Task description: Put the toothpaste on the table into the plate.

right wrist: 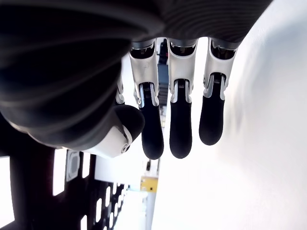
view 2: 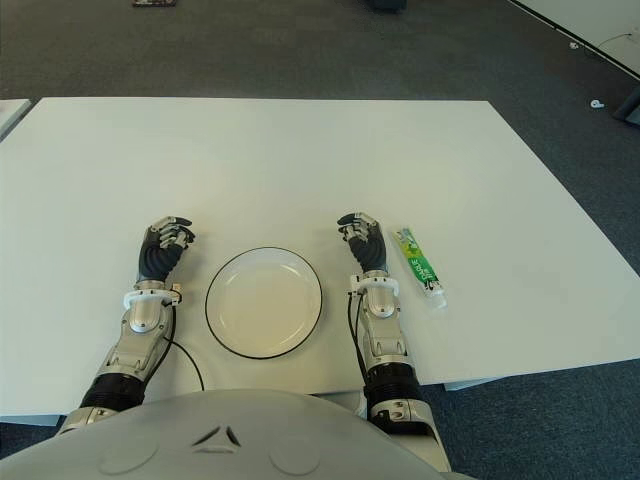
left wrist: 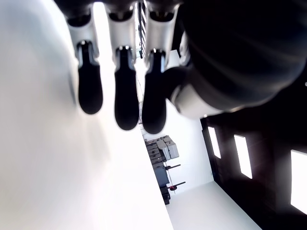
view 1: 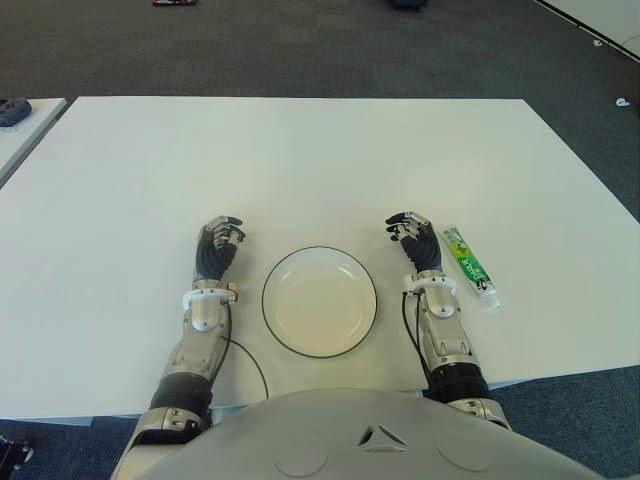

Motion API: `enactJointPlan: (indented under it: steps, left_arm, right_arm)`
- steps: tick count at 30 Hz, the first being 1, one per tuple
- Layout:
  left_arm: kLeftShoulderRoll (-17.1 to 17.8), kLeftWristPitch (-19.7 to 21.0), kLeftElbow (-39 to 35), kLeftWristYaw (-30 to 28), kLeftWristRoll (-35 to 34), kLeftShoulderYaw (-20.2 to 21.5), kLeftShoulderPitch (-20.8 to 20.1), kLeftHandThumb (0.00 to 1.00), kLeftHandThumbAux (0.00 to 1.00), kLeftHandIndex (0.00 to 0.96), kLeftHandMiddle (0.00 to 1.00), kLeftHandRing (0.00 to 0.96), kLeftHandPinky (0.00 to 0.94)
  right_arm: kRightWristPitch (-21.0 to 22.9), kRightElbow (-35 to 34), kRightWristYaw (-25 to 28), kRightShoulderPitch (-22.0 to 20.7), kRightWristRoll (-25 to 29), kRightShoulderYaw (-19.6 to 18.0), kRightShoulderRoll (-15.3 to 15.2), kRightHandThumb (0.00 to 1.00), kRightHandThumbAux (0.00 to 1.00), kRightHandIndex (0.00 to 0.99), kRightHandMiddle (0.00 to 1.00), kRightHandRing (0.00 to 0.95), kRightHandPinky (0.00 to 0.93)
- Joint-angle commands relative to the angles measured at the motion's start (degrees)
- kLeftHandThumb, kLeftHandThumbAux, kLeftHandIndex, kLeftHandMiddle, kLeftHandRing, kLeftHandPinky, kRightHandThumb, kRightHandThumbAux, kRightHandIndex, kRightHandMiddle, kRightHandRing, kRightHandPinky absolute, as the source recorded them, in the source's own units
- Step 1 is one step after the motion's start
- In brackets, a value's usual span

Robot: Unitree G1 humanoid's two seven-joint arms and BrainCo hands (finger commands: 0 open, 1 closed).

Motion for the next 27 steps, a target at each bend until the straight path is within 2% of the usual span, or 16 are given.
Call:
enactJointPlan:
  steps: [1, 4, 10, 14, 17, 23, 26, 27]
  left_arm:
    - [-0.61, 0.66, 0.81, 0.71, 0.75, -0.32, -0.12, 0.706, 0.720, 0.432, 0.567, 0.552, 0.530]
    - [-0.90, 0.42, 0.97, 0.59, 0.85, -0.48, -0.18, 0.705, 0.720, 0.432, 0.564, 0.548, 0.528]
    - [-1.63, -0.14, 1.52, 0.76, 0.69, -0.39, -0.31, 0.704, 0.721, 0.432, 0.557, 0.546, 0.536]
    - [-2.02, -0.38, 1.79, 0.94, 0.80, -0.36, -0.33, 0.704, 0.721, 0.432, 0.556, 0.547, 0.533]
    - [-2.20, -0.46, 2.03, 0.87, 0.64, -0.26, -0.35, 0.704, 0.721, 0.432, 0.558, 0.548, 0.531]
    - [-2.53, -0.58, 2.56, 0.91, 0.49, -0.06, -0.51, 0.705, 0.720, 0.432, 0.567, 0.556, 0.529]
    - [-2.68, -0.44, 2.64, 1.03, 0.60, 0.00, -0.56, 0.705, 0.719, 0.432, 0.571, 0.558, 0.523]
    - [-2.73, -0.43, 2.65, 1.06, 0.62, 0.02, -0.56, 0.705, 0.719, 0.432, 0.572, 0.558, 0.520]
  right_arm:
    - [-0.52, 0.43, 0.54, -0.72, 0.84, -0.22, -0.44, 0.707, 0.731, 0.421, 0.444, 0.444, 0.472]
    - [-0.89, -1.17, 0.88, -0.15, 0.89, -0.19, -0.79, 0.707, 0.730, 0.421, 0.449, 0.450, 0.479]
    - [0.02, -13.01, 0.92, 3.95, 0.17, 0.42, -0.62, 0.705, 0.729, 0.421, 0.462, 0.464, 0.496]
    - [-0.46, -18.28, 0.44, 5.75, -0.50, 0.66, -0.45, 0.706, 0.727, 0.423, 0.458, 0.453, 0.467]
    - [-2.85, -19.51, -0.28, 6.40, -1.44, 0.63, -0.70, 0.706, 0.726, 0.423, 0.447, 0.437, 0.434]
    - [-7.81, -21.43, -0.59, 7.79, -3.13, -0.63, -3.10, 0.700, 0.723, 0.412, 0.291, 0.284, 0.300]
    - [-9.23, -22.41, -1.93, 8.53, -5.95, -1.79, -4.69, 0.697, 0.722, 0.408, 0.223, 0.214, 0.246]
    - [-9.51, -22.67, -2.47, 8.72, -6.90, -2.11, -5.11, 0.671, 0.700, 0.360, 0.206, 0.196, 0.230]
